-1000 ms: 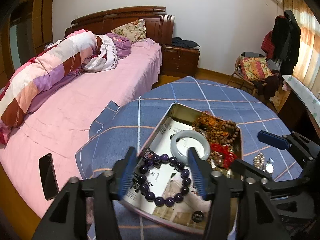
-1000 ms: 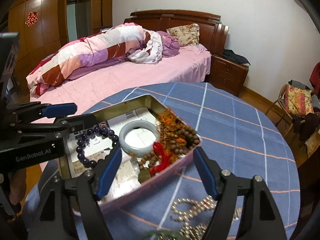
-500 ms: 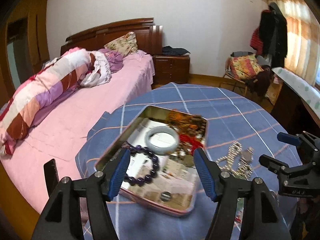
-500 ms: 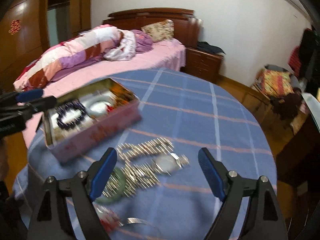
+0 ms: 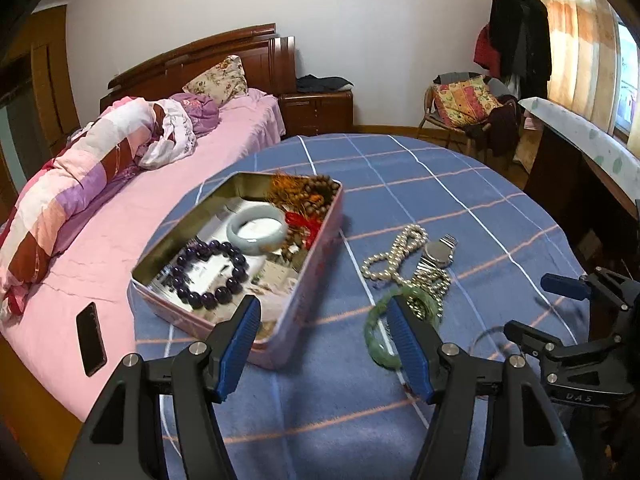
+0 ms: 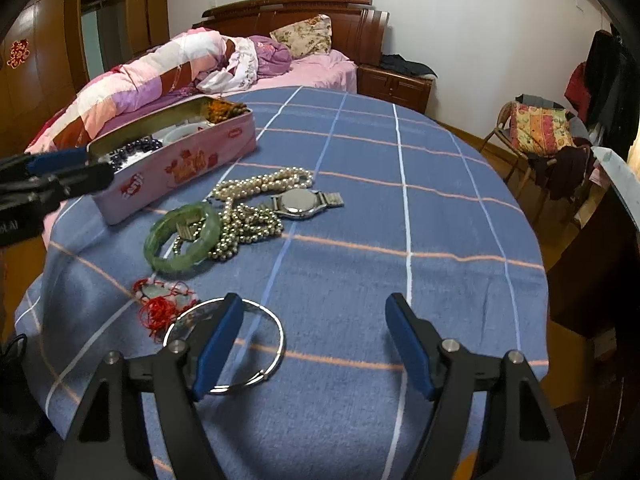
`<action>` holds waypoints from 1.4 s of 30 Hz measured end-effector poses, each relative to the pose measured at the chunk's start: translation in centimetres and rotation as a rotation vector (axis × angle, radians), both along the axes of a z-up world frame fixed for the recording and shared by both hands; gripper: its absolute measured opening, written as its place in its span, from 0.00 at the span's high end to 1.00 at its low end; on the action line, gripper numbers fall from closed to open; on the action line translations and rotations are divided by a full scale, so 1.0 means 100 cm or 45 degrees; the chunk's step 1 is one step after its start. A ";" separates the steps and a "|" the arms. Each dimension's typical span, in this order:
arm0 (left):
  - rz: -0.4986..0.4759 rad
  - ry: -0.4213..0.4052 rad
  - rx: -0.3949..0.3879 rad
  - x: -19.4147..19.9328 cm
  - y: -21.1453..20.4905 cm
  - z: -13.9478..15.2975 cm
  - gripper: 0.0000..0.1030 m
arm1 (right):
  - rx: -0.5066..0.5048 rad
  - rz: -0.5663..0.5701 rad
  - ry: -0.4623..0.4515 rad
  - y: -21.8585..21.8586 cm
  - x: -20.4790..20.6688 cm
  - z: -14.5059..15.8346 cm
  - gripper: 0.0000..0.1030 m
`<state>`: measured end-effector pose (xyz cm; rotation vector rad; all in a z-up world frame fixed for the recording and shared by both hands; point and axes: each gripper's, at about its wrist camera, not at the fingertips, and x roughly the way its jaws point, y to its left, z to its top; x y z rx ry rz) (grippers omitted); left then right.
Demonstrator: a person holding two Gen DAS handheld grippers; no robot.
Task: Organize jewelry
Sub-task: 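Withdraw both open tools from the tin toward the remaining jewelry, then close the left tool on the green jade bangle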
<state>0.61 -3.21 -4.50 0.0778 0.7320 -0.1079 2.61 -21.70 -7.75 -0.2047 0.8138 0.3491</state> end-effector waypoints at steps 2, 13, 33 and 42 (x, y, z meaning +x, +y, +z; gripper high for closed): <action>-0.025 0.002 0.012 -0.004 -0.008 -0.002 0.40 | 0.000 0.000 0.003 -0.002 -0.002 -0.004 0.27; -0.130 0.185 -0.005 0.019 -0.028 -0.039 0.62 | 0.000 -0.002 0.021 0.000 -0.004 -0.013 0.27; -0.171 0.057 -0.077 0.003 -0.013 -0.009 0.95 | 0.011 0.197 0.081 0.024 -0.016 -0.025 0.12; -0.152 0.061 -0.096 0.007 -0.007 -0.009 0.95 | 0.004 0.128 0.061 0.014 -0.010 -0.027 0.27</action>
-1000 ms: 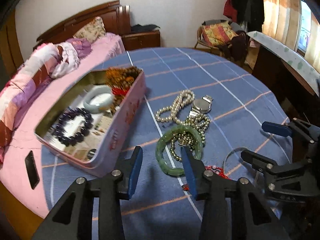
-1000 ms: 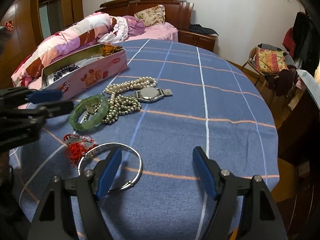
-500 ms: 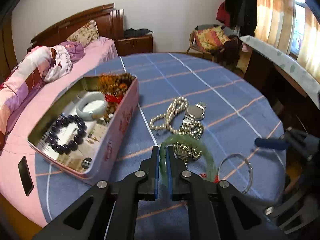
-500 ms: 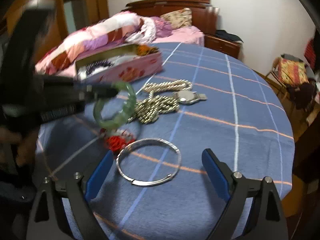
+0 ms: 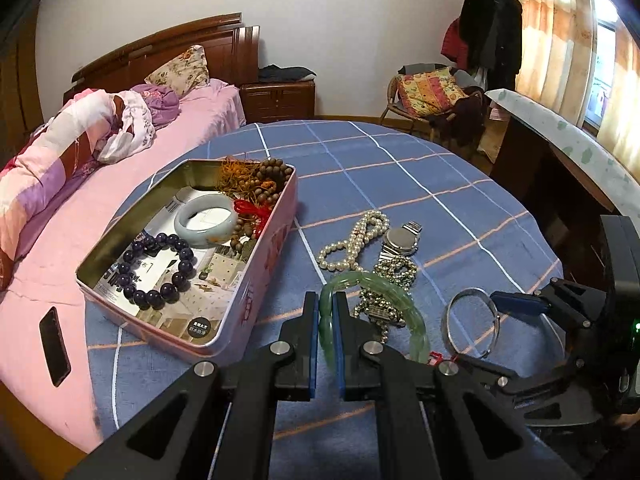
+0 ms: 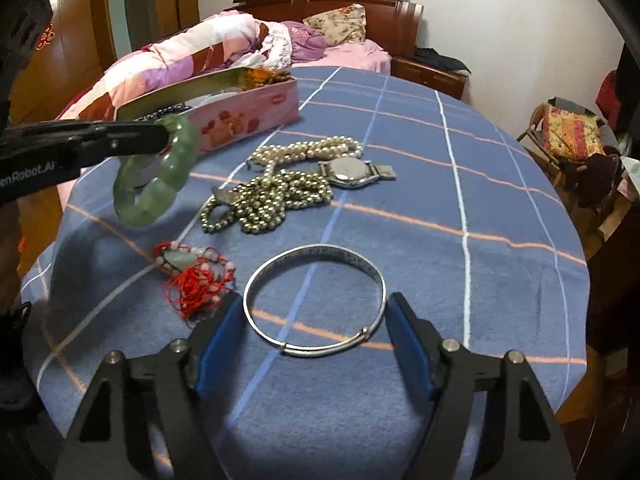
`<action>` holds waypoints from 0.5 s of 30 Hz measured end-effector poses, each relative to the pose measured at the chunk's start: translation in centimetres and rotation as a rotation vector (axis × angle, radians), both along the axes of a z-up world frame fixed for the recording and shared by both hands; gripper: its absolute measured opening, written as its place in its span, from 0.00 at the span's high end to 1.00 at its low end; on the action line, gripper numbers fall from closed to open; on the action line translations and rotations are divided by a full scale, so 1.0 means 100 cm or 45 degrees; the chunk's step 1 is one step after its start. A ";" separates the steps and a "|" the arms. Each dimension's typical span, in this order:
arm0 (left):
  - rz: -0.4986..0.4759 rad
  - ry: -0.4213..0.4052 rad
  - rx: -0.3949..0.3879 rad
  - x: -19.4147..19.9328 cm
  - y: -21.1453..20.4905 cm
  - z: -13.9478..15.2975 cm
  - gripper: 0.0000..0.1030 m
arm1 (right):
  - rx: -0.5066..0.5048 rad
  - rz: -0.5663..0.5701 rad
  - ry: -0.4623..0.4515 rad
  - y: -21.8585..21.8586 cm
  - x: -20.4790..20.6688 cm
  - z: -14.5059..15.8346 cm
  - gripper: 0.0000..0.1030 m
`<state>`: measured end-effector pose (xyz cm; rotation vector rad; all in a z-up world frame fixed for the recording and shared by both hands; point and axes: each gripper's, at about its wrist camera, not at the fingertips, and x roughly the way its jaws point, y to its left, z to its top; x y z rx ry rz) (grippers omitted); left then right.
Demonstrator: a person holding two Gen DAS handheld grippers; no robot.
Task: Organize jewelry
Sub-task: 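Close the left tool on the green jade bangle, then grasp the silver bangle with the right tool while the left lifts the jade bangle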
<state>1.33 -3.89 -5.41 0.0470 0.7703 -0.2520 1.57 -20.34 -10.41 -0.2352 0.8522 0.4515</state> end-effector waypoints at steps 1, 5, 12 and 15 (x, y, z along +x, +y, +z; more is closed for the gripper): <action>0.002 0.001 -0.002 0.000 0.000 0.000 0.95 | 0.003 -0.004 0.001 0.000 0.001 0.001 0.27; 0.011 0.001 -0.008 0.001 0.003 0.000 0.95 | 0.002 -0.044 -0.003 -0.006 0.004 0.002 0.27; 0.025 -0.036 -0.026 -0.001 0.009 0.012 0.95 | 0.027 -0.109 -0.030 -0.019 0.010 0.011 0.27; 0.031 -0.052 -0.032 -0.002 0.012 0.018 0.95 | 0.042 -0.123 -0.050 -0.022 0.011 0.018 0.28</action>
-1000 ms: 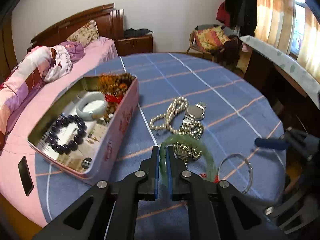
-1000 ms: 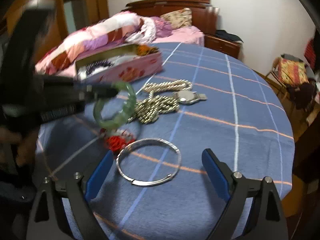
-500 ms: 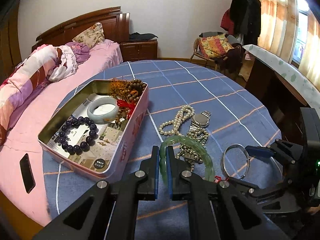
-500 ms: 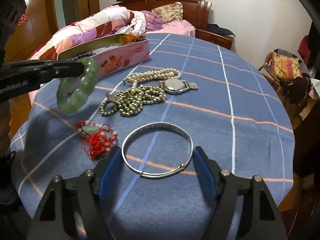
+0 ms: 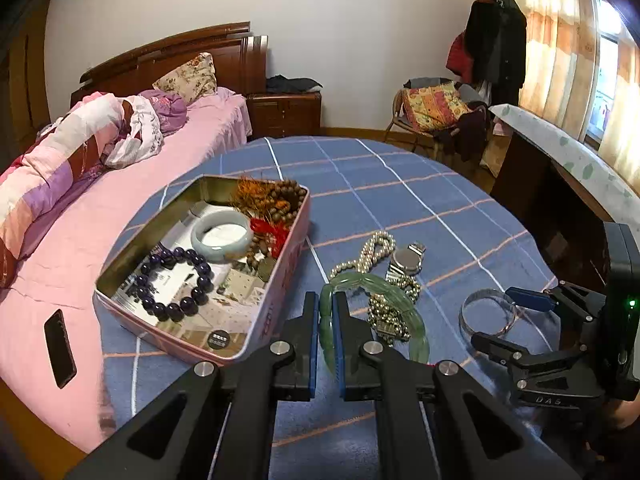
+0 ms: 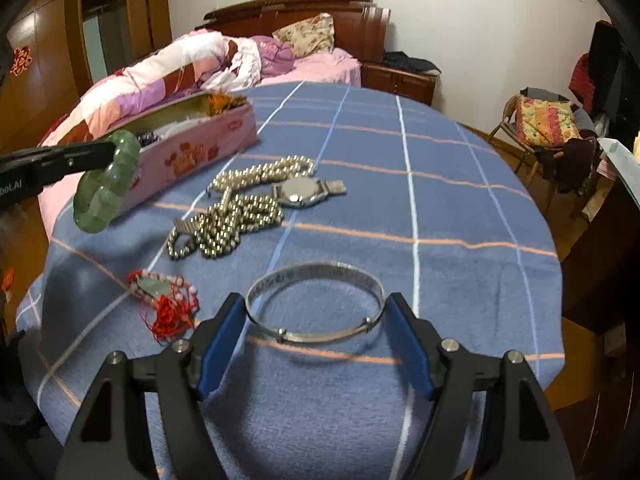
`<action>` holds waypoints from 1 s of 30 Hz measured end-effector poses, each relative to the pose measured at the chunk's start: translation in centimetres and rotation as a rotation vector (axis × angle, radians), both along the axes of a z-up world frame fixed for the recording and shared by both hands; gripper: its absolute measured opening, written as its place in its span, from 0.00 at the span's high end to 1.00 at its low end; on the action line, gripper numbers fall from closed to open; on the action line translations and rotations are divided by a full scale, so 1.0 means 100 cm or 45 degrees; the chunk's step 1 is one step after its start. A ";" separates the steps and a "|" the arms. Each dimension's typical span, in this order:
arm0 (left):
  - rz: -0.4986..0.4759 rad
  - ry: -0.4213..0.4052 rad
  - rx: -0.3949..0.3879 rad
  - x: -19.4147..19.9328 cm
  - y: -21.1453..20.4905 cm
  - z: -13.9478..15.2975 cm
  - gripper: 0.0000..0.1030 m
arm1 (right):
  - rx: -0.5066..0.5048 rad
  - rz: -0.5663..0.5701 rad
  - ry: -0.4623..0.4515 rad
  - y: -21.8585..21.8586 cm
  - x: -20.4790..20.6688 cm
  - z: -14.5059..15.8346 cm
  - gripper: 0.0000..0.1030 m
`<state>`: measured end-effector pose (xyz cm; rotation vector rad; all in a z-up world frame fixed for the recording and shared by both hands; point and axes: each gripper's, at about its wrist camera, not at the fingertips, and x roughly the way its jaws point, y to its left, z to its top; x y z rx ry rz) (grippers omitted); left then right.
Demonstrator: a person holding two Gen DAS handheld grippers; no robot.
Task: Organize jewelry
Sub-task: 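Grasp the silver bangle with the right tool while the left lifts the jade bangle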
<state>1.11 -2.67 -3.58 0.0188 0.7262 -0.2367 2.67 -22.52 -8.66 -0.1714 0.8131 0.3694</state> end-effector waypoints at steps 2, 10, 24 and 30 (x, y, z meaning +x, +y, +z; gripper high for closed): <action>0.005 -0.010 -0.003 0.000 0.002 0.003 0.95 | 0.009 -0.006 -0.019 0.000 0.000 0.005 0.28; 0.027 -0.046 -0.014 0.001 0.013 0.017 0.95 | 0.031 0.012 -0.070 0.010 0.003 0.019 0.29; 0.072 -0.090 -0.028 0.005 0.035 0.031 0.95 | 0.049 0.077 -0.131 0.037 0.011 0.040 0.29; 0.105 -0.122 -0.015 0.009 0.049 0.042 0.95 | 0.050 0.136 -0.175 0.057 0.016 0.057 0.29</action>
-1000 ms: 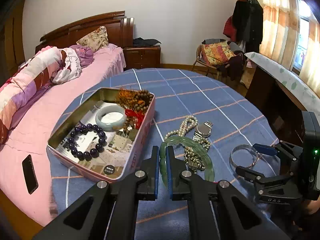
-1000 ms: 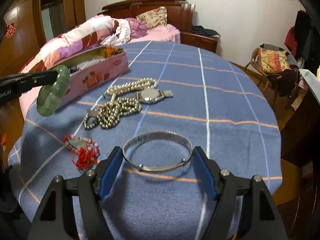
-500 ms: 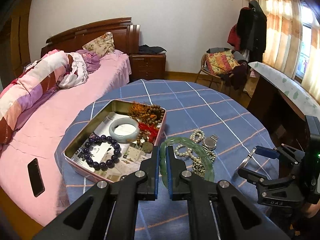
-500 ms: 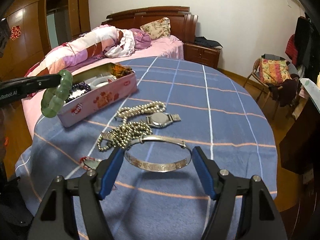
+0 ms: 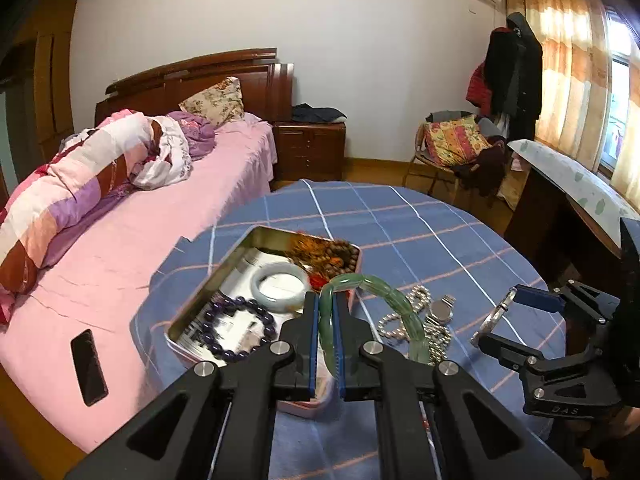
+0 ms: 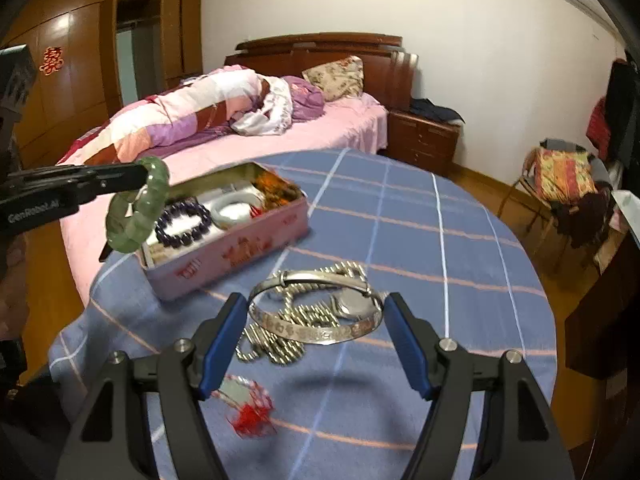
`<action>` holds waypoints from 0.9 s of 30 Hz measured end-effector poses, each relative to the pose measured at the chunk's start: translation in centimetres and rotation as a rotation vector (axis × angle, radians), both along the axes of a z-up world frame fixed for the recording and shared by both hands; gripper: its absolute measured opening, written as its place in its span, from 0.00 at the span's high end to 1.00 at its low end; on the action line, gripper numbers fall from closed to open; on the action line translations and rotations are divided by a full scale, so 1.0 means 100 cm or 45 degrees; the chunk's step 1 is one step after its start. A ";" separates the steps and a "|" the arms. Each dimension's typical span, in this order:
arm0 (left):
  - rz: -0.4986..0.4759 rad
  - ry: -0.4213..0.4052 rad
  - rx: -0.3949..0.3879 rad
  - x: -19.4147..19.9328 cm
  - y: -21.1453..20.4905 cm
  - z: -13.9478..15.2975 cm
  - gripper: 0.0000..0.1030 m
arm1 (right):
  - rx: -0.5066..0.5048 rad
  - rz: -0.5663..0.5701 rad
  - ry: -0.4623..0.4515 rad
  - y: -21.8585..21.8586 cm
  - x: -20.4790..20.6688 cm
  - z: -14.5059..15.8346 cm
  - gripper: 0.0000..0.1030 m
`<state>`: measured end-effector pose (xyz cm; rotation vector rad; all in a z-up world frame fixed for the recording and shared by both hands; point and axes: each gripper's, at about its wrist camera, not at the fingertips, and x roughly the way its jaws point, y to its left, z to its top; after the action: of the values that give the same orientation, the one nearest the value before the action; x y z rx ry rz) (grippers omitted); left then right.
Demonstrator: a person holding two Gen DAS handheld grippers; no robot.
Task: Organize jewelry
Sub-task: 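Grasp the silver bangle with the right tool while the left lifts the jade bangle, then carry the jade bangle and silver bangle over the pink tin with both tools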
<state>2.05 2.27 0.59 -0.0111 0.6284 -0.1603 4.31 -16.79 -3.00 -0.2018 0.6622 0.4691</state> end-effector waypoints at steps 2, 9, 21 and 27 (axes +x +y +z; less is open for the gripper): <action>0.012 -0.009 -0.001 0.002 0.005 0.003 0.95 | 0.000 0.021 -0.012 0.006 0.002 0.004 0.29; 0.070 -0.047 0.019 0.012 0.029 0.014 0.95 | -0.012 0.090 -0.050 0.032 0.007 0.015 0.29; 0.133 -0.032 0.039 0.031 0.052 0.008 0.95 | -0.009 0.196 -0.080 0.078 0.019 0.031 0.29; 0.158 -0.012 0.036 0.038 0.059 0.002 0.95 | -0.016 0.231 -0.071 0.096 0.026 0.030 0.29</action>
<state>5.90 8.17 0.84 -0.0222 0.6190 -0.0319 6.92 -7.20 0.00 -0.2873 0.5947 0.6313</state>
